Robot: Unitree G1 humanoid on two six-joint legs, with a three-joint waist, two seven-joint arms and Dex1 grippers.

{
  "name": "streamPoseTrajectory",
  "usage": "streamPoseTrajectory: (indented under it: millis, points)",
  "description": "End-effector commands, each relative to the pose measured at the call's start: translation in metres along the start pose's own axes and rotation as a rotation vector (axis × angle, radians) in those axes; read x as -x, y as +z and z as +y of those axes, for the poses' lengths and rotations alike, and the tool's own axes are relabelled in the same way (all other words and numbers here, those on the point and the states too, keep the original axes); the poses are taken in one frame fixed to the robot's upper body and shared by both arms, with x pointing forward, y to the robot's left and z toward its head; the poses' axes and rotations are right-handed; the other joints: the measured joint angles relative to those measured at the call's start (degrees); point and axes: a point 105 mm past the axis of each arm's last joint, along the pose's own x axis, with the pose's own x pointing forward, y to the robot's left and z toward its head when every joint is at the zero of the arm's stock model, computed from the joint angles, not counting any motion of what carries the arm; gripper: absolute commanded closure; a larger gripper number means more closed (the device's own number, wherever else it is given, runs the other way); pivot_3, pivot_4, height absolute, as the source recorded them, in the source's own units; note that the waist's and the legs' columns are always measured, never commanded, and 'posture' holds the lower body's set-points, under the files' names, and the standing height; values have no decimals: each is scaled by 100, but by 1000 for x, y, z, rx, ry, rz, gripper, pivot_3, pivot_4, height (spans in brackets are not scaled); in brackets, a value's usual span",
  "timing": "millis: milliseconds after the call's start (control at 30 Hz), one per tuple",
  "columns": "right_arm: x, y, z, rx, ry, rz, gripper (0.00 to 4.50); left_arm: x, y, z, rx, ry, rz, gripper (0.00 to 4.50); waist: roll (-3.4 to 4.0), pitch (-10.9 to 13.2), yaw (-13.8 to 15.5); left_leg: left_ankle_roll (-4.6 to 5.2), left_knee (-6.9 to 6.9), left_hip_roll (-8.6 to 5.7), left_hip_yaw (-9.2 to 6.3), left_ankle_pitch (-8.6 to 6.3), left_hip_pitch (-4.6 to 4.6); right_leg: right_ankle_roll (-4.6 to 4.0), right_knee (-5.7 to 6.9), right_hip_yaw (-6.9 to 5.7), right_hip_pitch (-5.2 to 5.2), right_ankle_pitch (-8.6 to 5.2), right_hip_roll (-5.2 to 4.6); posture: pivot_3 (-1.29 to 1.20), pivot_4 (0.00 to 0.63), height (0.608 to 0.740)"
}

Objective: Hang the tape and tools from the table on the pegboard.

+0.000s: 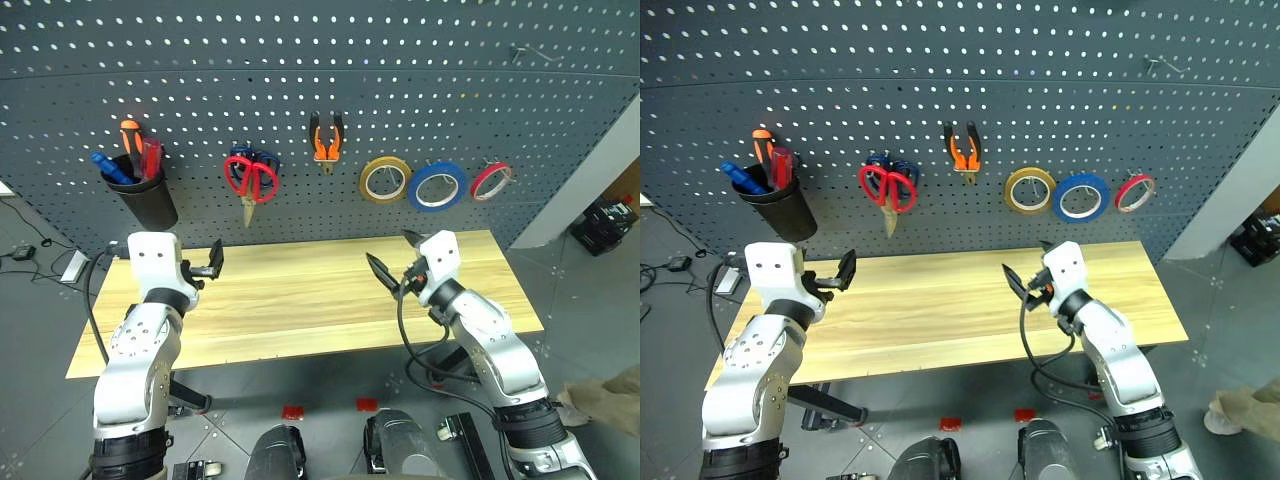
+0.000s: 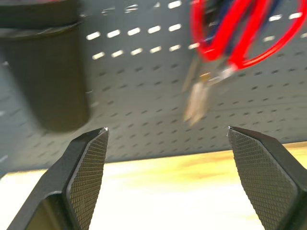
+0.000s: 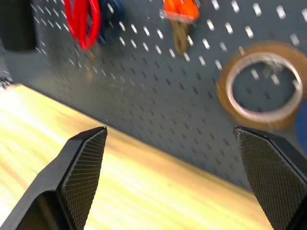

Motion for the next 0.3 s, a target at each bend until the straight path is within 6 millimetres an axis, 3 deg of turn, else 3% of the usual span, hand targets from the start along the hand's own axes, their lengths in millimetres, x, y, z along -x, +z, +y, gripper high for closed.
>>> streamPoseTrajectory:
  millis: [33,167,300]
  points:
    - [4,0,-23,30,-98,-45,0,5,-3,14,-4,73,-22,334,11,-48,7,0,1,0,0,0,1,0,0,1,1,0,0,-164,63,740]
    - [7,-23,-51,18,-221,17,0,12,-30,31,21,166,45,334,10,-139,8,5,-1,2,-1,-3,17,-2,-1,2,16,1,3,-153,45,740]
    - [11,-41,-66,23,-269,63,0,19,-50,33,33,158,92,334,25,-199,8,5,-10,6,-5,-7,75,-6,-25,-6,82,-2,6,-146,24,740]
